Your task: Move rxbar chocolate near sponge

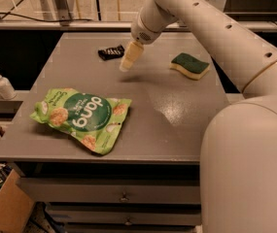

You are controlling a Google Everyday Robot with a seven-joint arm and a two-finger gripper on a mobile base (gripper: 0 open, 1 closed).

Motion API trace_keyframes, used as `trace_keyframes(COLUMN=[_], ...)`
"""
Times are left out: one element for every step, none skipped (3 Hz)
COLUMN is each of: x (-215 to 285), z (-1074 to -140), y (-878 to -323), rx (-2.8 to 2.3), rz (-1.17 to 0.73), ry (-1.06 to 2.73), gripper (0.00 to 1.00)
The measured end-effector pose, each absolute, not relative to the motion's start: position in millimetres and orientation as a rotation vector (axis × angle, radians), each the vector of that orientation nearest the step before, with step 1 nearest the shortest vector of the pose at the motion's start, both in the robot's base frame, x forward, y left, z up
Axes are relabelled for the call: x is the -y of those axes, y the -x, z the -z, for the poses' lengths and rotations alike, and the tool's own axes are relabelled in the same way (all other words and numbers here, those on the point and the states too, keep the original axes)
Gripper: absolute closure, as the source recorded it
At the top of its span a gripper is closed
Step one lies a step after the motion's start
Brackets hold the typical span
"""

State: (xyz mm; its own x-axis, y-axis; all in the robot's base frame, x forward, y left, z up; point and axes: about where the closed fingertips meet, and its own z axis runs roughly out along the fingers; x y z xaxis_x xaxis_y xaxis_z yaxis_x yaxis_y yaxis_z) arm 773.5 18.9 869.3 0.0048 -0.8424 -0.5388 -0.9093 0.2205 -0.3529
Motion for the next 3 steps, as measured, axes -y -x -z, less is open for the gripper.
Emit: trace_keyframes(x=[-16.7,-16.6,-20.6], z=[-861.9,-852.9,-842.5], y=[-788.8,-799.4,-809.3], rx=[-1.893,-1.963,-2.018], rz=[-0.131,-0.163,-0.229], ry=[1.520,1.402,1.290], gripper=[0.00,0.00,0.00])
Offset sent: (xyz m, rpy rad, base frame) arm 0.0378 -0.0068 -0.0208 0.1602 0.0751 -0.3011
